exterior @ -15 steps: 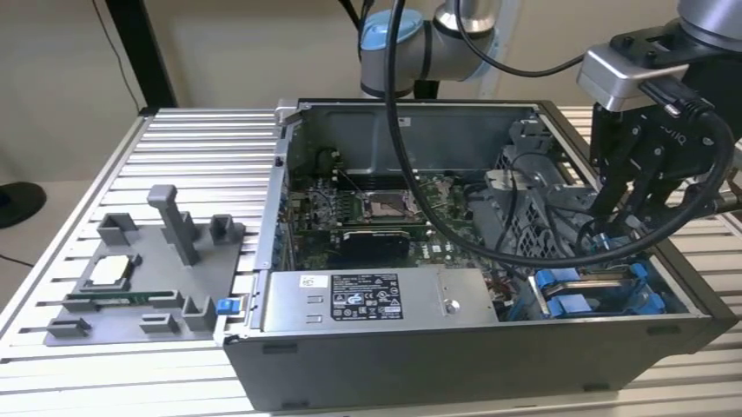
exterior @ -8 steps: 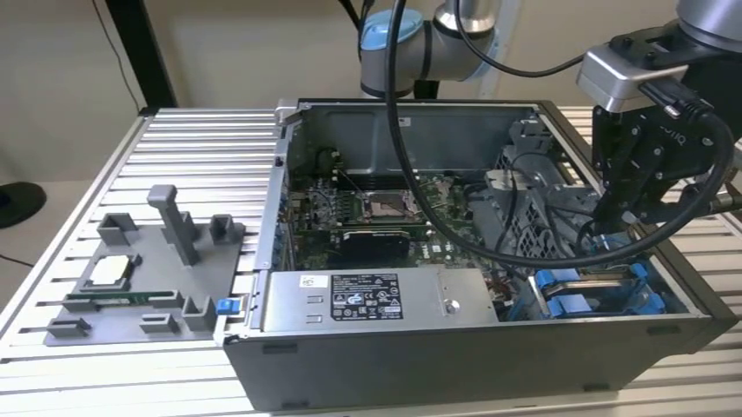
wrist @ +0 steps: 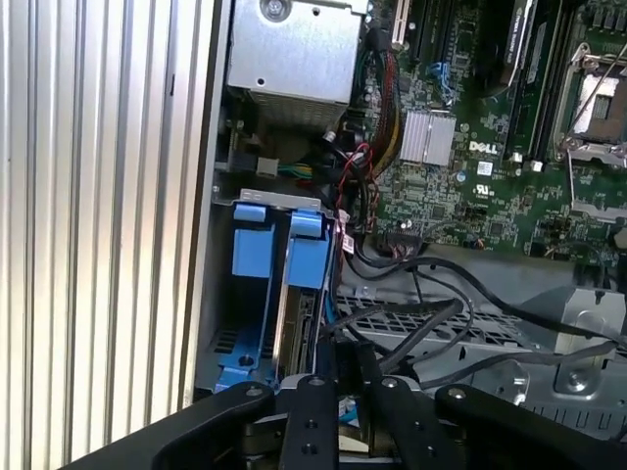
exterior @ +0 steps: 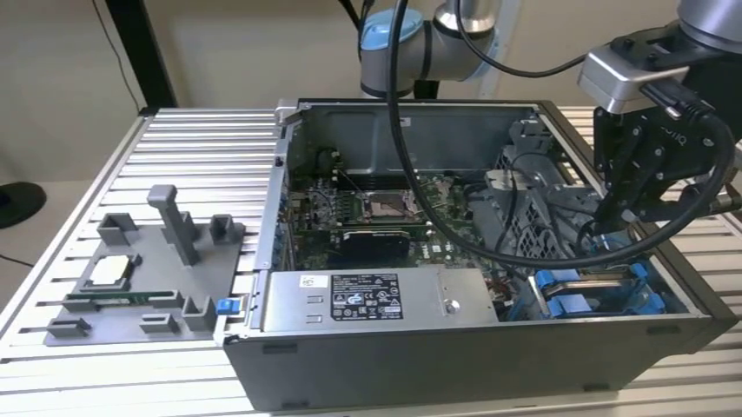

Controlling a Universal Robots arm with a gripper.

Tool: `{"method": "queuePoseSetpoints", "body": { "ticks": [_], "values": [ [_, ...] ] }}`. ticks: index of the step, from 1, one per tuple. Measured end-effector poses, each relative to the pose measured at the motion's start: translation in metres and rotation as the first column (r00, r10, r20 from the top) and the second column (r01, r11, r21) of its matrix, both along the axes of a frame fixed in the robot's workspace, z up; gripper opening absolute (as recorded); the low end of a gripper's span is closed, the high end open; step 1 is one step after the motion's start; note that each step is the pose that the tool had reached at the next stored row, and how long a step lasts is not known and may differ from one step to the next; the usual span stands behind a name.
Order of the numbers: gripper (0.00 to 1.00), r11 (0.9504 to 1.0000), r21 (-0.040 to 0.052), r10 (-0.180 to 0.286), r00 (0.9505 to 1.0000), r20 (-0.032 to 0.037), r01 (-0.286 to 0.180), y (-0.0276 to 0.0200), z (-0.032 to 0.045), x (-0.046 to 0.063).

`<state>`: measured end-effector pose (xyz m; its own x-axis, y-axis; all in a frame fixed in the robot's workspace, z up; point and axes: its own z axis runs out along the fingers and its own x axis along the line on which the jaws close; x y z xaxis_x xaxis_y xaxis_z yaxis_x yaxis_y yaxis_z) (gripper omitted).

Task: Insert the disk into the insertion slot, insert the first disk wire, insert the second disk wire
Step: 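Insert the first disk wire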

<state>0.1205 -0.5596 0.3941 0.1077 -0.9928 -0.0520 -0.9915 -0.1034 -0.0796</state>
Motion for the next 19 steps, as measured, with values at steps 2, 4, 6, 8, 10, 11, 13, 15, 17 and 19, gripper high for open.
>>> {"method": "queuePoseSetpoints", "body": {
  "ticks": [2, 4, 6, 8, 10, 11, 13, 15, 17, 19],
  "values": [
    [0.0, 1.0, 0.0001, 0.0, 1.0, -0.0011, 0.0, -0.0005, -0.0006, 0.008],
    [0.0, 1.0, 0.0003, 0.0, 1.0, -0.0012, 0.0, -0.0014, -0.0036, 0.015],
    [0.0, 1.0, 0.0, 0.0, 1.0, -0.0012, 0.0, -0.0026, -0.0071, 0.02],
    [0.0, 1.0, 0.0, -0.002, 1.0, -0.0012, 0.002, -0.004, -0.0105, 0.021],
    [0.0, 1.0, 0.0001, -0.005, 1.0, -0.0012, 0.005, -0.0051, -0.0137, 0.021],
    [0.0, 1.0, 0.0, -0.007, 1.0, -0.0012, 0.007, -0.0056, -0.0155, 0.022],
    [0.0, 1.0, 0.0005, -0.008, 1.0, -0.0013, 0.008, -0.0075, -0.0187, 0.023],
    [0.0, 0.9999, 0.0034, -0.011, 0.9999, -0.0013, 0.011, -0.0085, -0.022, 0.024],
    [0.0, 0.9997, 0.0034, -0.024, 0.9997, -0.0014, 0.024, -0.0089, -0.0251, 0.024],
    [0.0, 0.999, 0.0036, -0.044, 0.999, -0.0014, 0.044, -0.009, -0.0283, 0.024]
  ]
}}
